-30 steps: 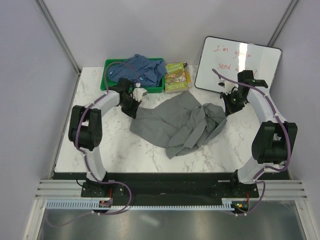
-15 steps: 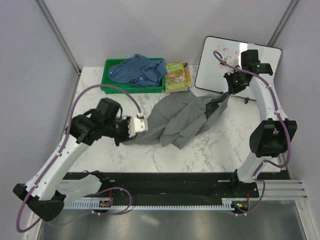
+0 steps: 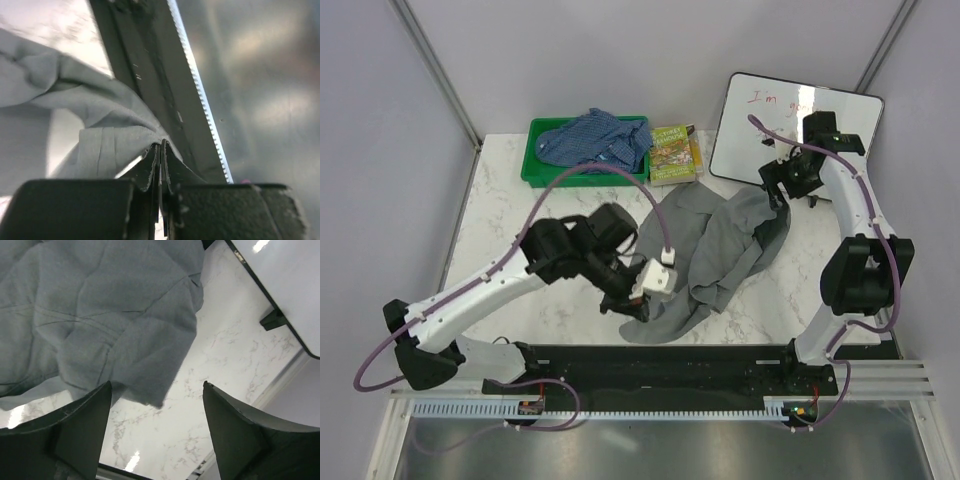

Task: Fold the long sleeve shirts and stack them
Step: Flatten the shirt out

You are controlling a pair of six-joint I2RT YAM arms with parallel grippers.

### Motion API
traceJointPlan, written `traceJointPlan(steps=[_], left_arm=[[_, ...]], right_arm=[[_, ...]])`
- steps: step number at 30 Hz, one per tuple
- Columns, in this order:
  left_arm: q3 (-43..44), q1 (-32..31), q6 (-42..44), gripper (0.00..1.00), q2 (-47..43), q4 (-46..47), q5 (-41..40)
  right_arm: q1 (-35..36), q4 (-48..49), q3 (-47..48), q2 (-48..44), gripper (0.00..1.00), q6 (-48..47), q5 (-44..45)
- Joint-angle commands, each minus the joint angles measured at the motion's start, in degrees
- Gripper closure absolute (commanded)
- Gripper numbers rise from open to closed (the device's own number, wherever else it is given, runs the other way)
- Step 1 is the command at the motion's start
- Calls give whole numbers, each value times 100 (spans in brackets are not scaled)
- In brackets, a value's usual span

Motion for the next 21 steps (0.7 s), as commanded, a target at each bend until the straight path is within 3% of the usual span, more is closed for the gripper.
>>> traceJointPlan(steps=[1, 3, 4, 6, 7, 10, 11, 13, 14, 16, 21], left_arm=[[-1816, -1123, 391, 96, -420, 343, -685], [-2073, -1204, 321, 91, -334, 423, -521], [-2031, -1213, 329, 78, -333, 441, -459], [-1786, -1213, 216, 70, -376, 520, -571], [-1706, -1196, 128, 60, -360, 703, -738], [-1565, -93, 13, 48, -158, 1011, -478], [-1530, 869, 22, 45, -9, 1073, -285], [-1476, 1587, -153, 35, 525, 1397, -448], [-1494, 2104, -241, 35, 676, 1912, -589], [-1616, 2442, -478, 36, 1088, 2573, -1071], [-1601, 2513, -583, 39, 2029, 3797, -2275]], right_arm=[[-38, -408, -23, -646, 20, 118, -859], [67, -645, -173, -699, 24, 109, -1062], [102, -699, -391, -699, 26, 100, -1220], [182, -761, -638, -795, 33, 135, -1422], [199, -752, -900, -830, 35, 152, -1658], [426, -682, -1366, -910, 38, 328, -1801], [524, -629, -1499, -927, 38, 354, -1784], [621, -322, -1937, -989, 36, 512, -1609], [682, -226, -2071, -1006, 31, 530, -1521], [753, 21, -2386, -998, 30, 626, -1415], [850, 470, -2740, -797, 32, 1084, -774]])
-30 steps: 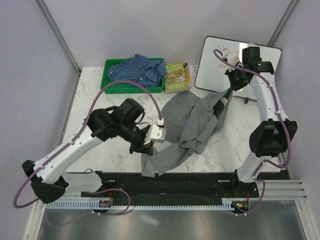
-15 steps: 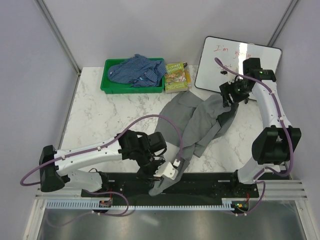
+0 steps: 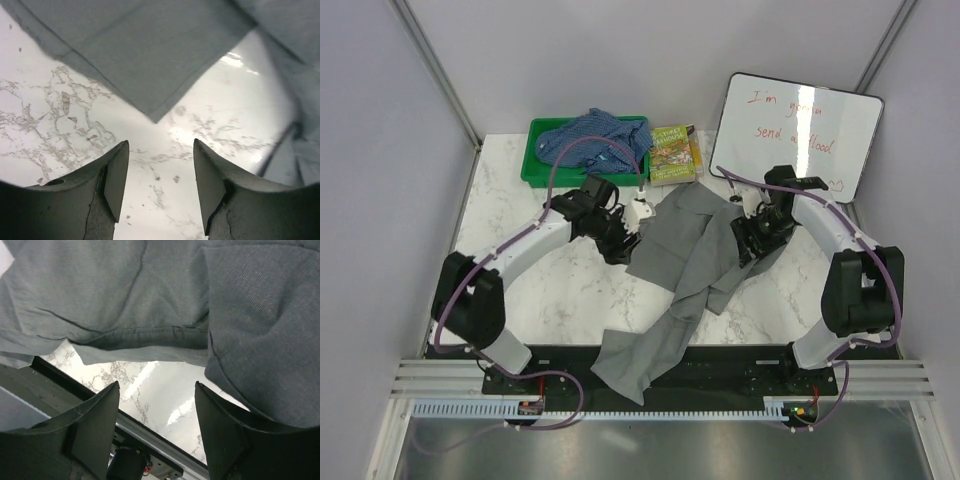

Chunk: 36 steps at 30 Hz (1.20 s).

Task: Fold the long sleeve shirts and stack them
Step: Flatten the shirt out

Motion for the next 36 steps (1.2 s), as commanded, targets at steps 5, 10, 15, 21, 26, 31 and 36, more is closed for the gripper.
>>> traceJointPlan(steps=[5, 10, 15, 21, 26, 31, 36], left_arm=[[300, -190, -843, 33, 1322, 1570, -1487], [194, -393, -869, 30, 1692, 1948, -2032], [149, -428, -1115, 29, 1947, 2072, -1875], [325, -498, -1125, 36, 2246, 1958, -1927], [221, -666, -1132, 39, 2230, 1729, -2174], [307, -674, -1326, 33, 1790, 1686, -1936], [606, -683, -1300, 31, 1552, 1440, -1962]], right_arm=[[17, 680, -497, 110, 26, 785, 382], [17, 1014, -611, 311, 24, 1199, 144], [-35, 1093, -576, 470, 23, 1340, -154], [-246, 1173, -515, 514, 60, 1288, -393], [-308, 1068, -497, 339, 97, 1174, -252], [-326, 1041, -664, 101, 100, 1103, -191], [-440, 953, -682, -110, 100, 1042, -199]])
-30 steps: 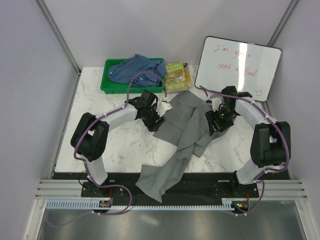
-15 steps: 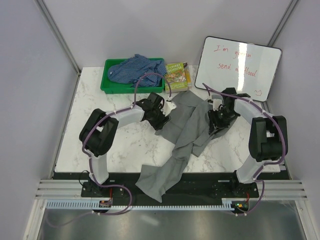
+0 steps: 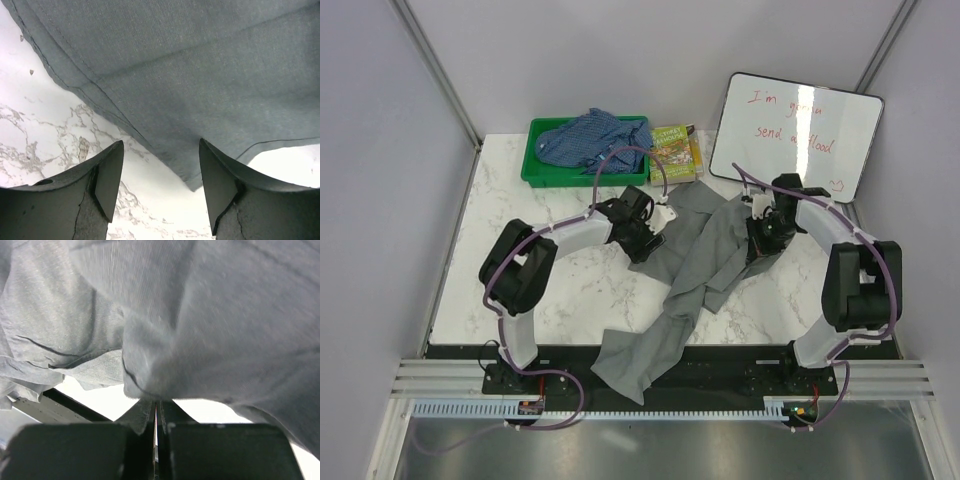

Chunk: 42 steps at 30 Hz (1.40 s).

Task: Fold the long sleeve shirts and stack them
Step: Flatten the shirt out

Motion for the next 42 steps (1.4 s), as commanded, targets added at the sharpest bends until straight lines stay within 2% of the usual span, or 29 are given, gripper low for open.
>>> traceJointPlan(steps=[1, 7, 8, 9, 13, 17, 20, 21, 23, 24, 26, 27, 28, 34, 37, 41, 42], left_arm=[[272, -47, -174, 31, -424, -263, -43], [263, -56, -306, 29, -415, -316, 88], [255, -47, -350, 21, -407, -308, 210], [263, -56, -359, 16, -372, -307, 264], [351, -143, -377, 16, -135, -290, 238], [457, -301, -289, 19, 313, -377, -261], [352, -381, -157, 28, 437, -509, -569], [282, -372, -166, 43, 420, -518, -666], [-69, -320, -70, 60, 297, -510, -929], [-210, -293, -52, 82, 62, -553, -1009], [-693, -118, -25, 95, -334, -799, -1071], [-886, -48, 1, 98, -841, -878, -1080], [-1314, 92, 88, 98, -1107, -1027, -1107], [-2634, 760, 466, 98, -2811, -1599, -1353], [-3057, 788, 520, 98, -3227, -1801, -1327], [-3322, 805, 511, 98, -3631, -2372, -1134], [-3366, 806, 572, 95, -3745, -2599, -1029]], right_arm=[[-130, -65, -17, -379, 100, -119, -31], [-358, -189, -114, -730, 100, -189, -31], [-376, -197, -157, -809, 100, -198, -5], [-402, -197, -184, -853, 100, -216, -5], [-507, -224, -228, -959, 100, -260, 13], [-613, -303, -193, -1029, 100, -347, 118], [-710, -425, -193, -1091, 100, -488, 320], [-745, -461, -193, -1108, 100, -619, 390], [-824, -583, -175, -1170, 100, -751, 610], [-850, -619, -167, -1205, 100, -900, 672], [-894, -750, -140, -1293, 100, -1059, 864], [-894, -795, -140, -1319, 100, -1138, 935], [-912, -873, -140, -1354, 100, -1313, 988], [-912, -1172, -360, -1110, 100, -2068, 1138], [-895, -1488, -386, -855, 100, -2377, 981], [-789, -2261, -150, -643, 100, -3254, 804], [-789, -2428, -79, -634, 96, -3431, 778]])
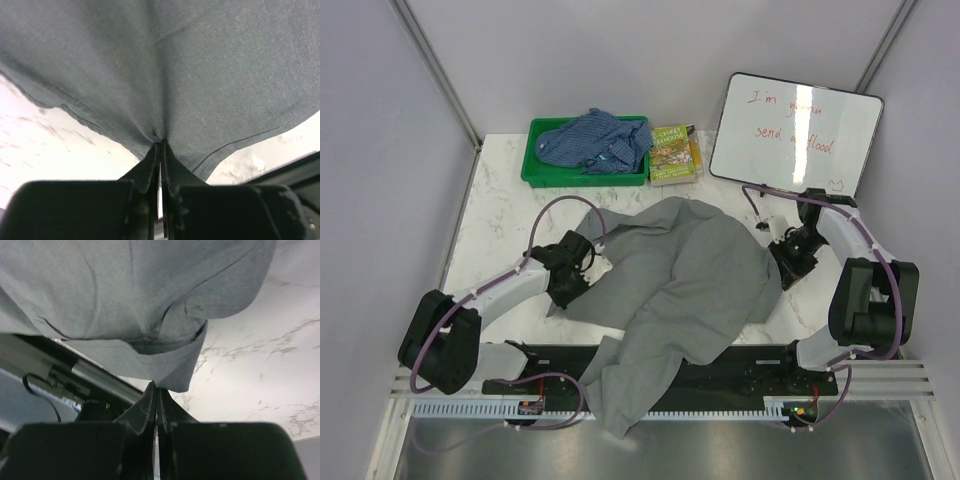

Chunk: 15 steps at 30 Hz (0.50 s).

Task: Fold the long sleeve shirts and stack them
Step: Flatten the shirt out

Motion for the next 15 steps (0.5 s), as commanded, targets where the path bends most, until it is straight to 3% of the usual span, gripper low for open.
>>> traceJointPlan(steps=[1, 2, 5, 6, 7, 8, 12, 15], left_arm=[[-226, 21, 389, 89, -539, -863, 281], [-191, 38, 407, 85, -715, -916, 413], [230, 82, 495, 69, -1164, -1189, 722], [388, 117, 521, 58, -1243, -1181, 800], [746, 205, 617, 50, -1270, -1172, 931], [906, 258, 609, 42, -1288, -1041, 1002], [1915, 688, 531, 36, -867, -435, 1398], [2662, 759, 320, 30, -16, -188, 1811]], right_arm=[[33, -1174, 334, 103, 88, -1157, -180], [24, -1246, 552, 94, 83, -1228, -171], [-99, -1334, 1332, 172, 54, -1351, -311], [-125, -1361, 1580, 260, 31, -1282, -425], [-152, -1352, 1827, 452, 23, -1168, -539], [-143, -1317, 2273, 576, 21, -1071, -871], [-20, -1019, 3111, 1217, 21, -299, -1515], [199, -457, 3323, 1631, 23, 361, -1726]])
